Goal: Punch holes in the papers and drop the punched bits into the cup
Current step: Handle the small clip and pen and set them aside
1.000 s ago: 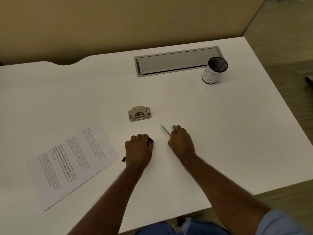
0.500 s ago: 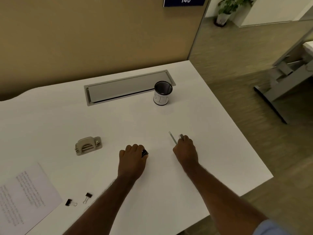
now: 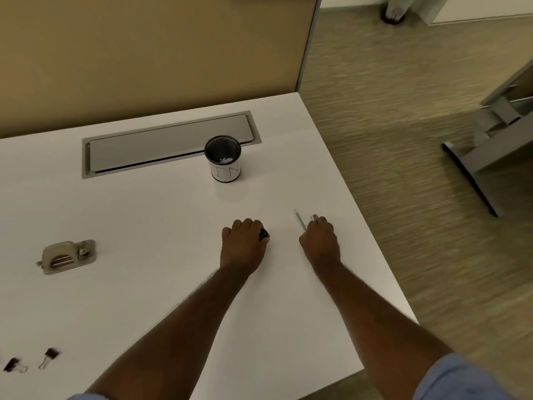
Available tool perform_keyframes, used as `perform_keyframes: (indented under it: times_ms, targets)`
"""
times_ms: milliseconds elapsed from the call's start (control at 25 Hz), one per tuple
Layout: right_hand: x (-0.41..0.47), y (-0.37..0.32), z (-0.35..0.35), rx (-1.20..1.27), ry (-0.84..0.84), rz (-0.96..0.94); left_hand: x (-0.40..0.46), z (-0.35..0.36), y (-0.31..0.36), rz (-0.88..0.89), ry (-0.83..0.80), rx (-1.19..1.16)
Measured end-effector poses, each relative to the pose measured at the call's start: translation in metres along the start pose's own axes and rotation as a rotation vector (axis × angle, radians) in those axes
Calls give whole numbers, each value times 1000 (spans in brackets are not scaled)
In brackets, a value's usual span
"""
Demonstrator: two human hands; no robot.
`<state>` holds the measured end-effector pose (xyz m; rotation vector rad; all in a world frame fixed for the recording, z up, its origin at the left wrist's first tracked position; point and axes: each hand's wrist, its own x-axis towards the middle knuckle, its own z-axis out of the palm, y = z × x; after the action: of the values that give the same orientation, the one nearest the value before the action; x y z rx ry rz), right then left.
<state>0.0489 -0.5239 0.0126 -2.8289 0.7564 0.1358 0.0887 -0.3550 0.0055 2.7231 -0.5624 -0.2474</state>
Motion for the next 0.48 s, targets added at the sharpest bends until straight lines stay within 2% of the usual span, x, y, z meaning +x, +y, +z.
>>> perform_keyframes:
  times_ms: [240,320,480]
  targets:
    - [24,20,10,22,17,-152,22,26,23,-18,-137,-102]
    - [29,24,8,106,-85,-147,24,31,26,-61,-162,-200]
    - [16,34,4,241,2,-107,38,32,45,-160,-165,-499]
